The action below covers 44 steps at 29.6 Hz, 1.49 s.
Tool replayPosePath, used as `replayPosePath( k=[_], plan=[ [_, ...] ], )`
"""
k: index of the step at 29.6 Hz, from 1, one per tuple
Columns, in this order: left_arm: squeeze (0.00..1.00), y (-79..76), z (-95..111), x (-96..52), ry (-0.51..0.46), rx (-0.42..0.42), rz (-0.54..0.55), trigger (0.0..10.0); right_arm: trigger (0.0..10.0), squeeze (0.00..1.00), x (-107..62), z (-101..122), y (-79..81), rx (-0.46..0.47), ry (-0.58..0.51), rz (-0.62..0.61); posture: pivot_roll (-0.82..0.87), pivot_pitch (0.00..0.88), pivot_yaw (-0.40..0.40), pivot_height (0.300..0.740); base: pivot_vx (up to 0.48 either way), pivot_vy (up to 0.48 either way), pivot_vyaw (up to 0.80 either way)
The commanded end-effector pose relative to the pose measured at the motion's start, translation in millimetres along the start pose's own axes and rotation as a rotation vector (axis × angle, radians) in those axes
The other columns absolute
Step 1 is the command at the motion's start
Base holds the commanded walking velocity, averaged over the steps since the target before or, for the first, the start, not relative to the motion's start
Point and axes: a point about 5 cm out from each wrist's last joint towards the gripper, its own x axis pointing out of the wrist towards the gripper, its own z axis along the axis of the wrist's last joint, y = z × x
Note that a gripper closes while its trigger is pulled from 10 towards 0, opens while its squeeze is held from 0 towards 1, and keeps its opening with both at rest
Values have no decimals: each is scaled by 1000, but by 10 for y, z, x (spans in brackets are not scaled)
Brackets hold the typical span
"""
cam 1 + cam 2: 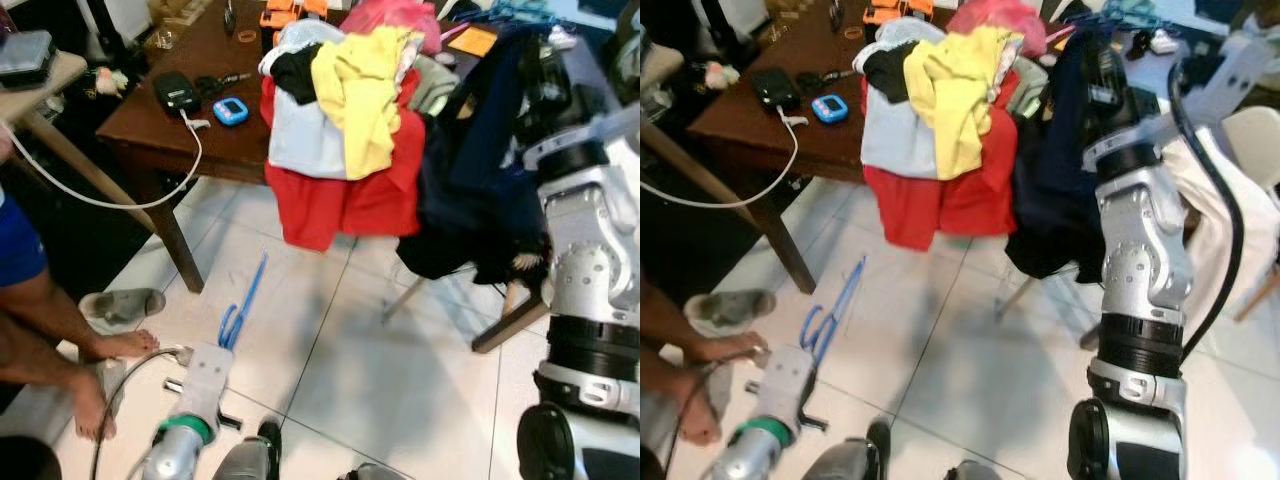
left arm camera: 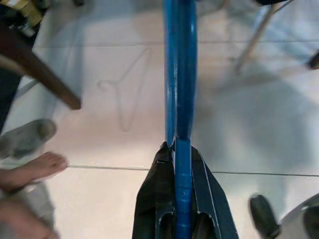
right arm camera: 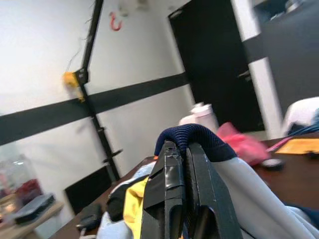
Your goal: Hang hanger
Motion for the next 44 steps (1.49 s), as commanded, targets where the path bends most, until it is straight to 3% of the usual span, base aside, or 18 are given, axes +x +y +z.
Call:
replayPosePath(
  k=[1,17,26,30,44],
  plan=[
    [0,32,-62,-30,18,5,4,10000,10000,0,15,11,45,-3,-14,16,55,22,-17,740,-405,0,0],
    [0,4,-37,28,12,8,-10,10000,10000,0,-22,-28,6,-25,3,0,43,16,-11,740,-380,0,0],
    [0,-33,26,79,-1,-12,-17,10000,10000,0,-52,-88,-13,-38,31,-9,31,13,-17,740,0,0,0],
    [0,-95,145,121,-21,-38,-35,10000,10000,0,-60,-112,-19,-41,47,-15,28,16,-21,740,0,0,-755],
    [0,-123,219,159,-31,-54,-39,10000,10000,0,-92,-164,-27,-45,68,-22,28,21,-21,740,0,0,-753]
  ],
)
